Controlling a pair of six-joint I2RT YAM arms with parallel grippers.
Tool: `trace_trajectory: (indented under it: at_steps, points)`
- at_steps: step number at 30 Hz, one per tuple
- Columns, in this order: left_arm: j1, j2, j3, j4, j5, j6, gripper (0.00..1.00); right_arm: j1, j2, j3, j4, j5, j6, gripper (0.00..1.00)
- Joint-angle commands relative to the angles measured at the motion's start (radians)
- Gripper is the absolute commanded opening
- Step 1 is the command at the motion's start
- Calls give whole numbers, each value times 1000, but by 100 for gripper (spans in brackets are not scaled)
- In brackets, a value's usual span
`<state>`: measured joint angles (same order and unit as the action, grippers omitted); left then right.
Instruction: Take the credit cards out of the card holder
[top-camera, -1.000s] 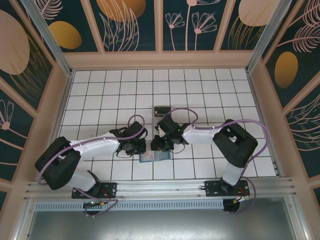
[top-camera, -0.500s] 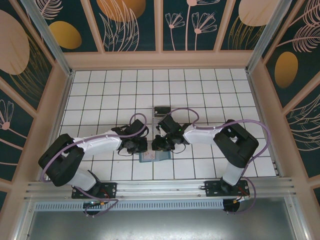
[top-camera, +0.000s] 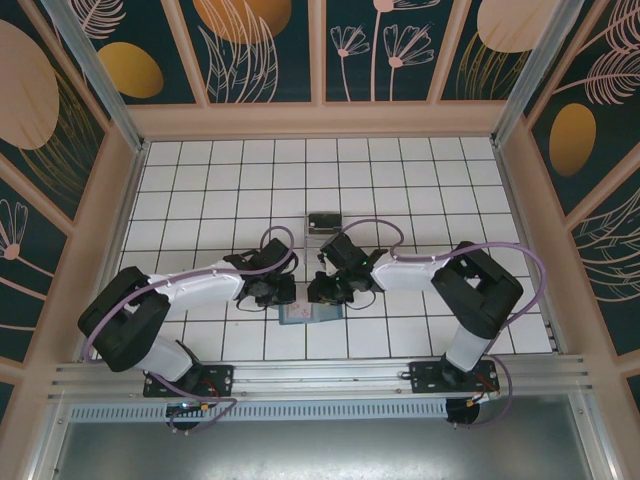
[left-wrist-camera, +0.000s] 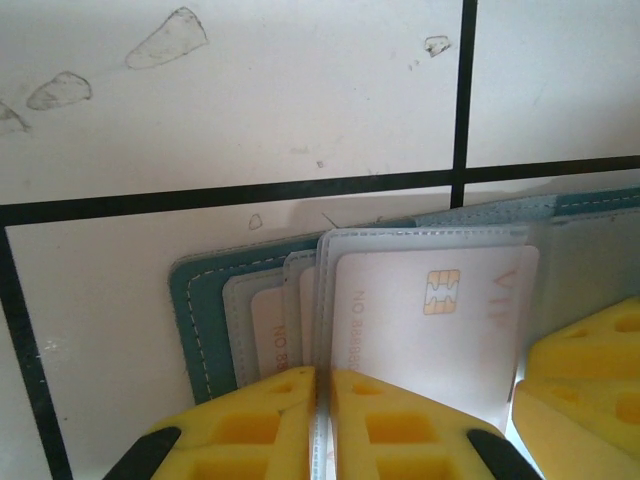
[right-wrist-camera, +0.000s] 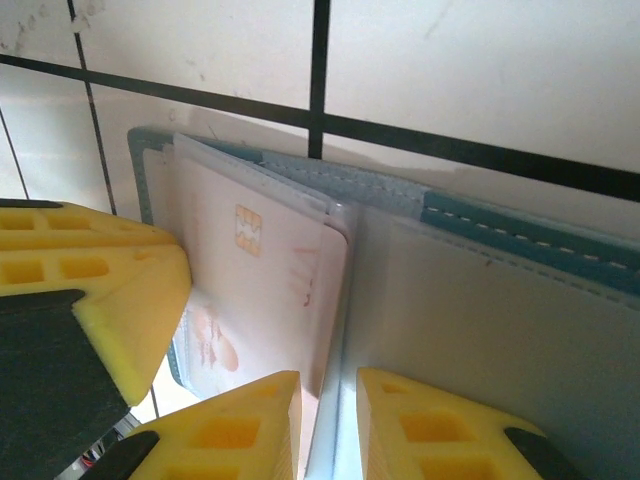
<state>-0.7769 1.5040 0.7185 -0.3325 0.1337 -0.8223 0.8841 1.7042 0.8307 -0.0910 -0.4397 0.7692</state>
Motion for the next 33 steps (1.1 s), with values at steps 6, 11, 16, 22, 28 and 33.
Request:
trace_trajectory:
  at_steps: [6, 11, 16, 22, 28, 33]
  points:
    - [0, 46, -28, -16, 27, 0, 13, -5, -14, -24, 90, -29, 43, 23]
    - [0, 37, -45, -2, 36, -12, 13, -10, -19, -45, 142, -51, 64, 22]
    - [0, 37, -50, 3, 38, -15, 13, -24, -56, -104, 234, -79, 95, 22]
    - [1, 26, -47, 17, 61, -19, 13, -49, -90, -178, 407, -146, 152, 22]
    - [0, 7, -57, 46, 94, -37, 13, -56, -85, -219, 527, -194, 188, 22]
    - [1, 3, -64, 62, 112, -46, 13, -56, -51, -219, 553, -207, 192, 22]
